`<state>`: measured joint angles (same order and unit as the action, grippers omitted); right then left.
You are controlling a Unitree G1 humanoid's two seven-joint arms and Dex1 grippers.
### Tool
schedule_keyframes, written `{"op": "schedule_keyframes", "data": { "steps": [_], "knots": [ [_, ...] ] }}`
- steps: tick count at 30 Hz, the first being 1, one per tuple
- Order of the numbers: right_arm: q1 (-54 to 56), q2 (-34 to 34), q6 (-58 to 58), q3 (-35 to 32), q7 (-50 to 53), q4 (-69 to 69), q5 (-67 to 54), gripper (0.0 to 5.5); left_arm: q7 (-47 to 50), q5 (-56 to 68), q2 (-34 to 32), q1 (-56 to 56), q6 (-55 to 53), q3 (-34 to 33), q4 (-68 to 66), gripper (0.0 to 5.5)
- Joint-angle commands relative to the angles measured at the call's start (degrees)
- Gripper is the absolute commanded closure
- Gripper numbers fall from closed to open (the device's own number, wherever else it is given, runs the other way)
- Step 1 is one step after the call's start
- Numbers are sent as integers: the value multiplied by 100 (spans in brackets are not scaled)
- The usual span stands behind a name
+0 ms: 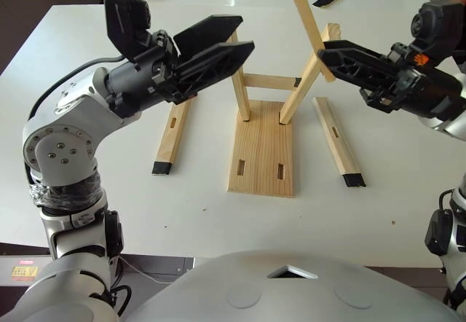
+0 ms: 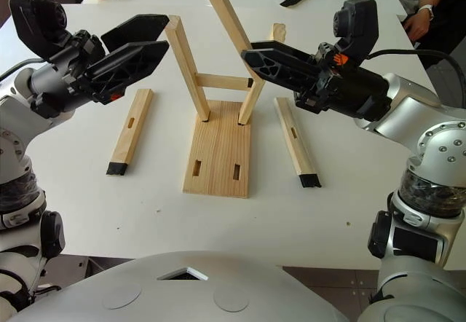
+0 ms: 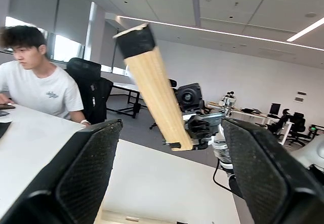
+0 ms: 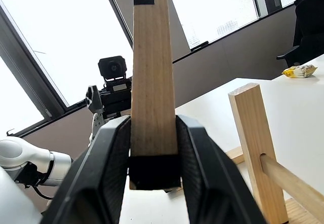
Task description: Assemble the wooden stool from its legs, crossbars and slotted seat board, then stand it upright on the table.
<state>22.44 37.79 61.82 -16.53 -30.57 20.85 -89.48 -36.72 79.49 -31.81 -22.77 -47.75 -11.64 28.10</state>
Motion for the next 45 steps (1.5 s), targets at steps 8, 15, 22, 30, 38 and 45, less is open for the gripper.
{"op": "schedule_keyframes", "data": {
  "steps": [8, 15, 22, 30, 38, 45],
  "knots": [
    [448, 464, 225, 631, -150, 251, -728, 418, 64, -95, 88, -200, -77, 578, 57, 187],
    [215, 540, 136, 775, -280, 364, -327, 418, 100, -17, 62, -298, -110, 605, 13, 187],
    [-83, 586, -34, 938, -698, 570, 565, 418, 247, -8, -9, -385, -222, 622, -39, 187],
    [-183, 493, -152, 918, -793, 679, 611, 418, 231, 20, -19, -314, -310, 645, 6, 206],
    [-105, 575, -150, 828, -837, 622, 515, 418, 81, -73, -109, -118, -345, 628, 16, 206],
    [-71, 618, -152, 820, -896, 617, 576, 418, -53, -193, -161, -1, -311, 636, -32, 232]
  ]
}}
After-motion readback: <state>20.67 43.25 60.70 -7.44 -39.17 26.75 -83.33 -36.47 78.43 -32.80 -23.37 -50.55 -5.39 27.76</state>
